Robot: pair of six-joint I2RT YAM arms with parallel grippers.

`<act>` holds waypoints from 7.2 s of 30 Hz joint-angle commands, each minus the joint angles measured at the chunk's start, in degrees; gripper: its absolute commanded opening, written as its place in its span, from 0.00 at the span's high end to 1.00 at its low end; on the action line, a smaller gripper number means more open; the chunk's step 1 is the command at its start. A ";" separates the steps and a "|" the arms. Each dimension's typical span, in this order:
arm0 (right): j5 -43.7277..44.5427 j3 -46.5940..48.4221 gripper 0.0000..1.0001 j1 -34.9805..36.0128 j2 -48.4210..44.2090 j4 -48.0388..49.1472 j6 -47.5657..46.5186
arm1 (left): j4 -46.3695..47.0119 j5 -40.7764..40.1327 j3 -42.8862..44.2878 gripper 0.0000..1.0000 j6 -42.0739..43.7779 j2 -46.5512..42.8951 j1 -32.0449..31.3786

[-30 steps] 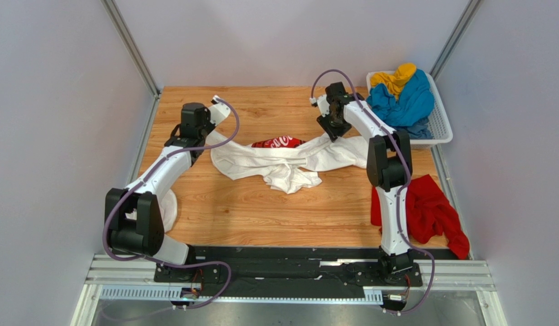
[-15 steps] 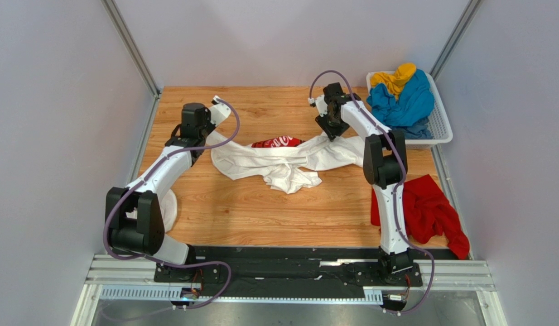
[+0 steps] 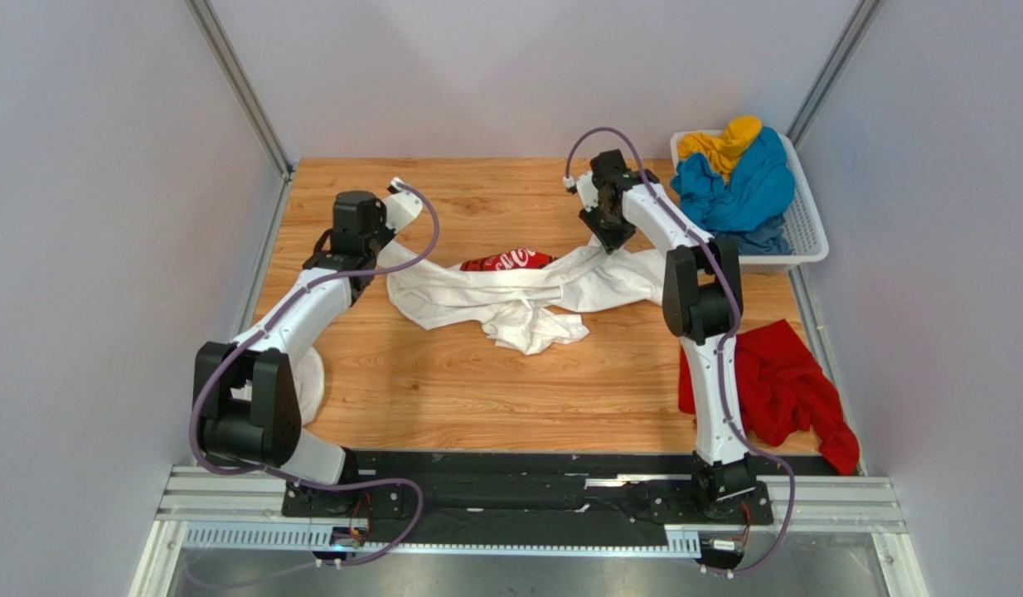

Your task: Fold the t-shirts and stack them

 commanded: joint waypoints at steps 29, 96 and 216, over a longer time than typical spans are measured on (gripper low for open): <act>4.82 -1.24 1.00 -0.43 -13.82 0.44 1.88 | -2.69 3.68 -1.98 1.00 -5.53 -4.77 0.35; 22.04 7.46 1.00 2.99 -68.93 7.74 -7.52 | -21.32 7.46 54.45 1.00 -14.06 -33.94 0.27; 0.86 -12.49 1.00 15.21 -32.03 -1.50 9.18 | 5.64 -29.27 26.23 1.00 27.15 -26.82 -3.78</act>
